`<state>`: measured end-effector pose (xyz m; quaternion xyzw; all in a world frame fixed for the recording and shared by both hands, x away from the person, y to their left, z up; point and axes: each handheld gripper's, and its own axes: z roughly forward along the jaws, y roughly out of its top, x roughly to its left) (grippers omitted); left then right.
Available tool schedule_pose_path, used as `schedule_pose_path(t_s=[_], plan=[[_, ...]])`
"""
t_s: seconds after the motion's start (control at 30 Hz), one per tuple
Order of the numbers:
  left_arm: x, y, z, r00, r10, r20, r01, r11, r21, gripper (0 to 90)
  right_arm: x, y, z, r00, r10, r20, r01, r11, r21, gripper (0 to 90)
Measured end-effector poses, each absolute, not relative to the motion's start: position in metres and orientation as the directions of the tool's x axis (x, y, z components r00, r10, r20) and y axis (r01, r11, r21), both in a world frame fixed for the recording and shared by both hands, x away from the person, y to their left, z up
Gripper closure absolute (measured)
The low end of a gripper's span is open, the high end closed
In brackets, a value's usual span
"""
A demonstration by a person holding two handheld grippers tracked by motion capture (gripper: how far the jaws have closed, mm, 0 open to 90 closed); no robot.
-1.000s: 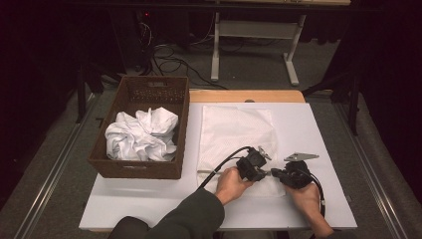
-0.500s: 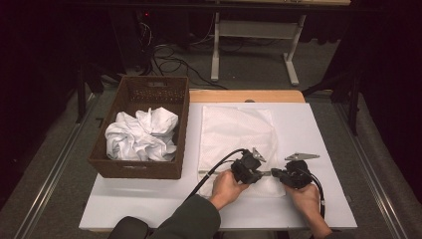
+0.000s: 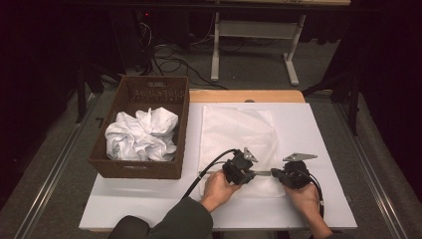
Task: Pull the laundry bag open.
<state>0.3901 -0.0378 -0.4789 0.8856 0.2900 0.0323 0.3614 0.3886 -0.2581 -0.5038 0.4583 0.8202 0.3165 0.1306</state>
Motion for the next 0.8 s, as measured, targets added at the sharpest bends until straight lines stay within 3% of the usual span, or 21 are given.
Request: schedule_pose_path(t_s=[0.17,0.8], plan=[[0.395,-0.034,-0.478,0.824,0.542,-0.163,0.506,-0.576,0.642,86.2,0.384,-0.252,-0.503,-0.540,0.841,0.019,0.657,0.407,0.635,90.0],[0.399,-0.014,-0.473,0.820,0.539,-0.192,0.522,-0.566,0.638,86.2,0.386,-0.255,-0.504,-0.547,0.836,0.046,0.657,0.395,0.642,90.0]])
